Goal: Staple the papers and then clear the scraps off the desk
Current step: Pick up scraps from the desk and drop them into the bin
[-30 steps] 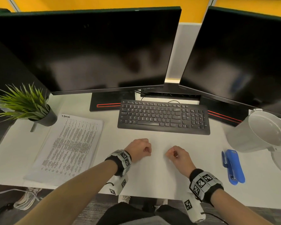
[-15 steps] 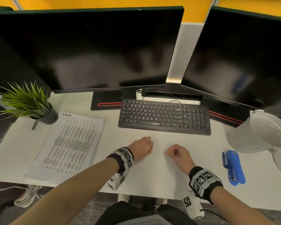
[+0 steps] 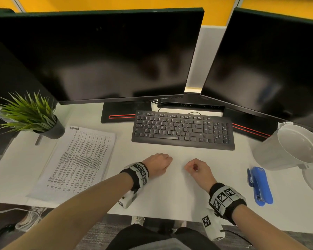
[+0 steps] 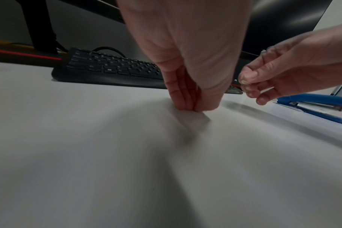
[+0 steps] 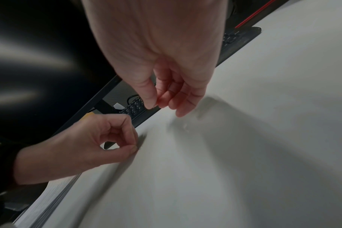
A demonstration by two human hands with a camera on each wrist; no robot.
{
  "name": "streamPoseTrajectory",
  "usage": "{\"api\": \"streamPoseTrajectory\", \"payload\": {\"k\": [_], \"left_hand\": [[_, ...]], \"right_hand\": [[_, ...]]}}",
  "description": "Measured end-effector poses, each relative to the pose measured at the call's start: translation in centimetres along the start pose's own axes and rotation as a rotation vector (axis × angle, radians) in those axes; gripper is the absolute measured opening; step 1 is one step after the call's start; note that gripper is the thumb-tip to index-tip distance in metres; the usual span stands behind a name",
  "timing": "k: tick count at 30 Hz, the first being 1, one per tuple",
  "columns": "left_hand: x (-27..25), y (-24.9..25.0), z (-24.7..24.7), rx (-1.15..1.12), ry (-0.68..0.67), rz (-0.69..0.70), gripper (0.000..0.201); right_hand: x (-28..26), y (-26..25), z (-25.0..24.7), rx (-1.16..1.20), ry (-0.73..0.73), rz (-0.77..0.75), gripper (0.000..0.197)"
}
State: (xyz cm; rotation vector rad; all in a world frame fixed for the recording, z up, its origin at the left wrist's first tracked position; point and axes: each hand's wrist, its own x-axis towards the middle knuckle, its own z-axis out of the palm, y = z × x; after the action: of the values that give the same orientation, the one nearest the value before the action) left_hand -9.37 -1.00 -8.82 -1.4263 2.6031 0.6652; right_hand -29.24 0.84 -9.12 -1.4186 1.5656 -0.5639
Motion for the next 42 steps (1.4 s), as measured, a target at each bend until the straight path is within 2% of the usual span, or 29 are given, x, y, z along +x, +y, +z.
{"api": "streamPoseTrajectory", "payload": {"k": [3, 6, 10, 13, 16, 20, 23, 26, 28, 31, 33, 36, 38, 42], "left_hand": [[0.2, 0.1, -0.2, -0.025, -0.030, -0.017, 0.012], [0.1, 0.1, -0.3, -0.237, 0.025, -0.141, 0.010], [-0.4, -1.1, -1.1, -0.723, 0.271, -0.461, 0.020], [-0.8, -1.9, -3.5, -1.020, 0.411, -0.506, 0.021], [0.0, -1.0, -6.8, -1.114, 0.449, -0.439, 0.018], [3.6, 3.4, -10.8, -1.089, 0.422, -0.242, 0.019], [7.6, 8.1, -12.7, -1.004, 0.405, -0.090, 0.022], [11.7, 13.1, -13.7, -0.963, 0.397, 0.003, 0.024], [14.0, 16.1, -13.9, -0.951, 0.392, 0.029, 0.026], [16.5, 19.8, -13.8, -0.909, 0.362, 0.063, 0.025], [17.8, 21.5, -13.7, -0.864, 0.329, 0.089, 0.023], [19.4, 23.2, -13.7, -0.779, 0.281, 0.119, 0.025], [20.2, 24.1, -13.6, -0.723, 0.258, 0.122, 0.022], [21.4, 25.7, -13.6, -0.637, 0.217, 0.136, 0.024]], "right_hand": [[-0.1, -0.1, 0.0, 0.020, 0.001, 0.002, 0.024], [-0.1, 0.1, -0.2, 0.062, 0.014, 0.037, 0.024], [-0.3, 0.3, -1.3, 0.150, 0.030, 0.085, 0.024], [-1.1, -0.3, -3.5, 0.236, 0.088, 0.068, 0.023], [-2.0, -1.7, -7.5, 0.309, 0.187, 0.012, 0.017], [-3.1, -4.0, -15.2, 0.297, 0.397, -0.080, 0.016], [-2.8, -4.1, -21.7, 0.108, 0.604, -0.109, 0.015], [-1.9, -2.7, -26.9, -0.181, 0.786, -0.005, 0.011], [-1.3, -1.8, -28.4, -0.414, 0.790, 0.104, 0.017], [-0.7, -0.9, -28.3, -0.680, 0.597, 0.210, 0.016], [-0.8, -0.6, -27.9, -0.769, 0.505, 0.257, 0.018], [-1.3, -0.6, -27.8, -0.783, 0.564, 0.342, 0.018], [-1.7, -0.3, -27.9, -0.785, 0.625, 0.361, 0.026], [-3.6, 0.5, -28.0, -0.580, 0.764, 0.266, 0.024]]}}
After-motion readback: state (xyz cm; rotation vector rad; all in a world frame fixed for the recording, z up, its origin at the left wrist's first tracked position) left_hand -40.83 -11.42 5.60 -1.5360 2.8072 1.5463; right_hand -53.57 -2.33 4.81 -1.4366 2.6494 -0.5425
